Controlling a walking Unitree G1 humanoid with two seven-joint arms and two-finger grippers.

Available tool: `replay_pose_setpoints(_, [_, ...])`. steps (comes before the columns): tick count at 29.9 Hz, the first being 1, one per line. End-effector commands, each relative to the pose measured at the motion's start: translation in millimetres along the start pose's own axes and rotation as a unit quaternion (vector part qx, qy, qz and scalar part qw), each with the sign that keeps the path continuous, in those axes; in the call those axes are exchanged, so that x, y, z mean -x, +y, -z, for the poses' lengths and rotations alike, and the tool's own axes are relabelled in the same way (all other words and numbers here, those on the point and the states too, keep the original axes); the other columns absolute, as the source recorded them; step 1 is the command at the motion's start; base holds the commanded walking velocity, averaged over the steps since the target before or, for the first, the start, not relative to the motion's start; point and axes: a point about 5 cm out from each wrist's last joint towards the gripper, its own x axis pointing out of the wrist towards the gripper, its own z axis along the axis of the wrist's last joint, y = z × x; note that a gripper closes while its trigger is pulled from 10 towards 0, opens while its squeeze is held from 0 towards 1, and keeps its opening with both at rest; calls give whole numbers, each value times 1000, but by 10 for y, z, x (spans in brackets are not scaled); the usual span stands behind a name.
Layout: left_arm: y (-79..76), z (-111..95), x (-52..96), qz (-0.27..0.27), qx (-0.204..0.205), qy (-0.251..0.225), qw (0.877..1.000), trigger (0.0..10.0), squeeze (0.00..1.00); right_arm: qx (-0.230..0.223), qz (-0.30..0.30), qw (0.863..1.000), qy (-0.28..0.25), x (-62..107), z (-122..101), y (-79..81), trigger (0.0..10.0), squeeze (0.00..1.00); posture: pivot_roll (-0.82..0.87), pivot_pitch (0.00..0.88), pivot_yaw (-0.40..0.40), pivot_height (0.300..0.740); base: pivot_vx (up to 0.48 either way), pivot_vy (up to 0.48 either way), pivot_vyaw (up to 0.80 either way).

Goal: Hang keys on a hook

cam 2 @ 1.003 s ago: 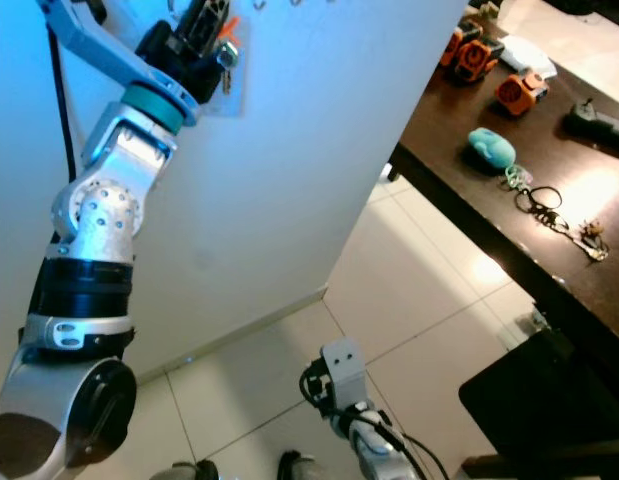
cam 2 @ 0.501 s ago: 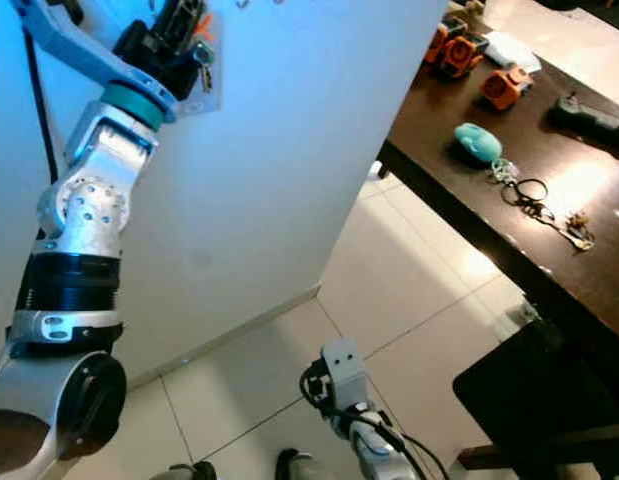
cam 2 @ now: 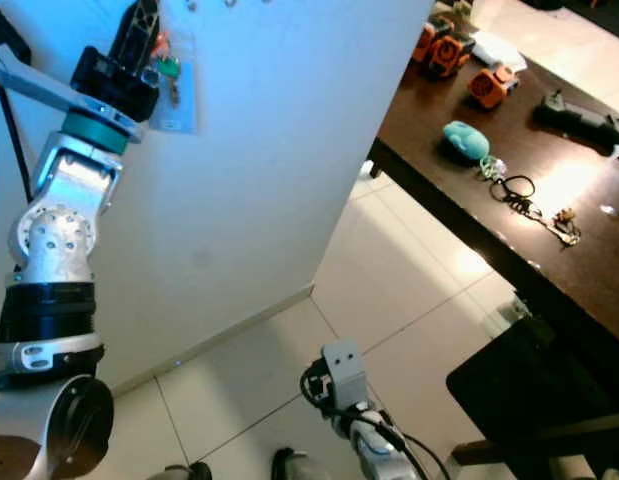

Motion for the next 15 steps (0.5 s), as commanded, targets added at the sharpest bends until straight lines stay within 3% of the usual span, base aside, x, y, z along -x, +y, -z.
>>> replay_pose_setpoints(1, [63,56,26,-19,5,9,1000,10000,0,-2,0,1000,20,45,94,-3,10000,0,-62,124,-60,740,0,0,0])
replay_pose_setpoints(6, [68,212,24,-29,-14,47,998,10000,0,-4,2,1000,19,43,94,1,10000,0,-70,121,-53,740,0,0,0])
replay_pose_setpoints(14, [101,275,67,-47,-24,61,997,10000,0,-5,3,1000,20,49,106,7,10000,0,-73,118,-47,740,0,0,0])
replay_pose_setpoints(15, [114,285,113,-46,-35,63,996,10000,318,-5,4,1000,20,52,110,7,10000,0,-74,117,-45,740,0,0,0])
